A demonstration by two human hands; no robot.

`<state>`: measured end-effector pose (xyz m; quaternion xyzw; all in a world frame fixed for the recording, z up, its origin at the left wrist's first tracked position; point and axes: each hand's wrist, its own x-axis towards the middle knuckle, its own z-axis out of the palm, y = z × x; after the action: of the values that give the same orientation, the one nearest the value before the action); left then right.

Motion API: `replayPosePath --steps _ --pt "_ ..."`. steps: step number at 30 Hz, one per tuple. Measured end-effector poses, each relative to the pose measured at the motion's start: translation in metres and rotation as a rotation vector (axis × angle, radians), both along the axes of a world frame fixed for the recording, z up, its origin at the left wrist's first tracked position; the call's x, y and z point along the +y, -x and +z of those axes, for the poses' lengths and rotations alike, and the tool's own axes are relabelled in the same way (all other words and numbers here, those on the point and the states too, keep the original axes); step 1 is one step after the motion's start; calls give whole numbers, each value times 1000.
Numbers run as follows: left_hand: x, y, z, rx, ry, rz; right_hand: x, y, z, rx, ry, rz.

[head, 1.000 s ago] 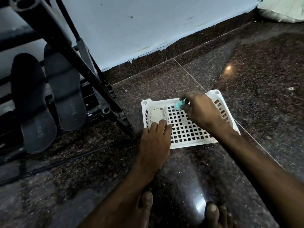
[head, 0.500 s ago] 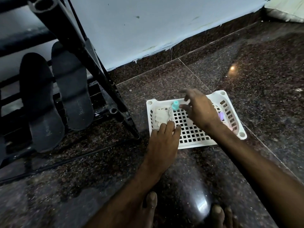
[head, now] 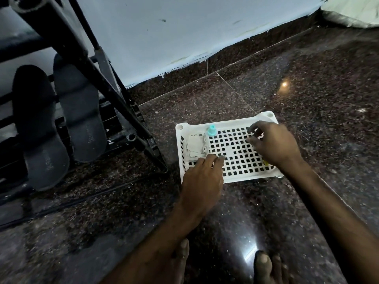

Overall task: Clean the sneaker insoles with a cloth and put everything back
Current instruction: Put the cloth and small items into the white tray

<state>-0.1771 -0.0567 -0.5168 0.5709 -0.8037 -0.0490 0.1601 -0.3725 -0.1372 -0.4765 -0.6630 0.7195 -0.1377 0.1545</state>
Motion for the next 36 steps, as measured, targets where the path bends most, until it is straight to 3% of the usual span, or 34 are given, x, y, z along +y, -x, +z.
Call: replayPosePath --steps 4,7,9,14,17,36 --pt "0 6 15 239 -65 76 2 -9 -12 -530 -37 -175" --pt "-5 7 19 290 -84 83 1 -12 -18 -840 -96 -219" --pt "-8 5 18 272 -115 83 -4 -14 -20 -757 -30 -152" --pt "-4 2 11 216 -190 83 -18 -34 -20 -308 110 97" --pt "-2 0 11 212 -185 78 -25 -47 -20 -181 151 194" --pt "-4 1 8 133 -171 34 -19 -60 -18 -215 175 186"
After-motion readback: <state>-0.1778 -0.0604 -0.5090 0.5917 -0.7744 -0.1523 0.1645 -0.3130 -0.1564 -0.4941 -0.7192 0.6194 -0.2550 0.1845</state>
